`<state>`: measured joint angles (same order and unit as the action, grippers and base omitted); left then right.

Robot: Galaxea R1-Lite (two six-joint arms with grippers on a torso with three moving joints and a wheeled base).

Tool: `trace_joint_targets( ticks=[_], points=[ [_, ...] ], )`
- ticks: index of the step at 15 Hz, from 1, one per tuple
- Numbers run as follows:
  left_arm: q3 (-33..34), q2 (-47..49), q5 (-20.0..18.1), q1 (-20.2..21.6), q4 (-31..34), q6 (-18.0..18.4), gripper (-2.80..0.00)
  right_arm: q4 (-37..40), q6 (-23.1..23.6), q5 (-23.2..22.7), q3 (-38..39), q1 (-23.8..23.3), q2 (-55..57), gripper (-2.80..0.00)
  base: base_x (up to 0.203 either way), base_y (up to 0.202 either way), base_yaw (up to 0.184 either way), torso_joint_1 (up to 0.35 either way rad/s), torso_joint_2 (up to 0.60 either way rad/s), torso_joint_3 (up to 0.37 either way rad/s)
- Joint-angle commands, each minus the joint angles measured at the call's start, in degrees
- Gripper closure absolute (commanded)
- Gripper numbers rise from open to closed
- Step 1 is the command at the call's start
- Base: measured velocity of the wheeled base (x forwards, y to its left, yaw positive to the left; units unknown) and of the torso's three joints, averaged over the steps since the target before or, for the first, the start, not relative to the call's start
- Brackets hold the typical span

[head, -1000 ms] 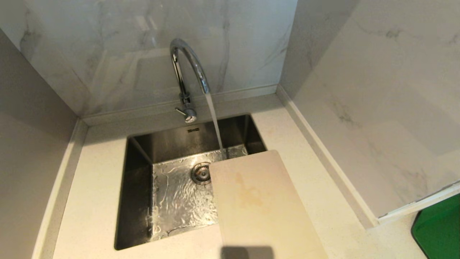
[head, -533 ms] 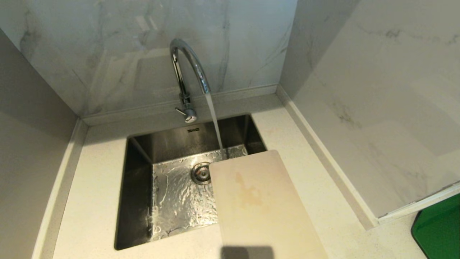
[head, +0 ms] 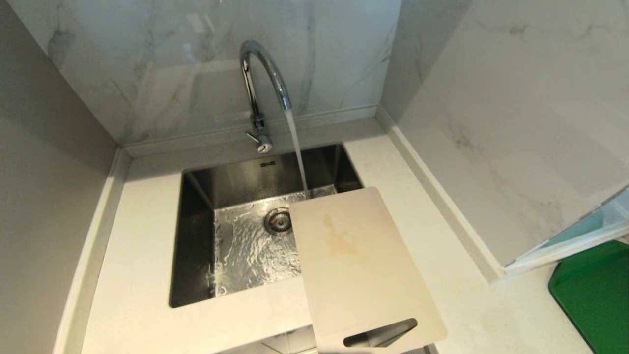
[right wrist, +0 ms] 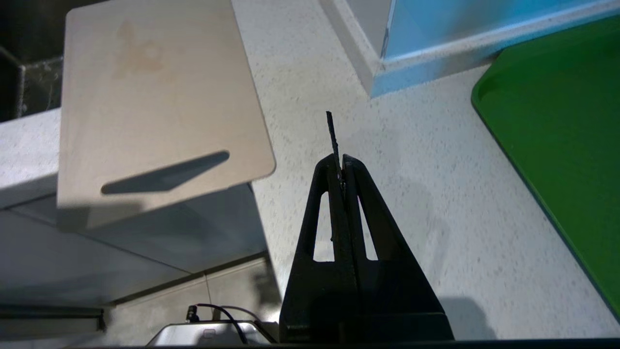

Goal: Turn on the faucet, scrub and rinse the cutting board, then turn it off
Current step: Pick up the cutting board

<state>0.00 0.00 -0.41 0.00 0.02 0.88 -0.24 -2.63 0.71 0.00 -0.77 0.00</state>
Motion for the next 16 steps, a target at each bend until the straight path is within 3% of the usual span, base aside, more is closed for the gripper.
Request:
trace_joint_targets(
  ticks=[1,9,16],
  points=[
    [0.1,0.1,0.0,0.0,0.0,-0.1,0.00,0.0,0.0,0.0,0.0,-0.1,-0.1,0.00,-0.201,0.000,0.007,0.002,0.00,0.006],
    [0.1,0.1,0.0,0.0,-0.1,-0.2,0.00,0.0,0.0,0.0,0.1,0.0,-0.1,0.00,-0.194,0.000,0.007,0.001,0.00,0.003],
    [0.1,0.1,0.0,0.0,-0.1,-0.2,0.00,0.5,0.6,0.3,-0.2,-0.1,-0.1,0.00,-0.002,0.000,-0.006,0.004,0.00,0.000]
  ],
)
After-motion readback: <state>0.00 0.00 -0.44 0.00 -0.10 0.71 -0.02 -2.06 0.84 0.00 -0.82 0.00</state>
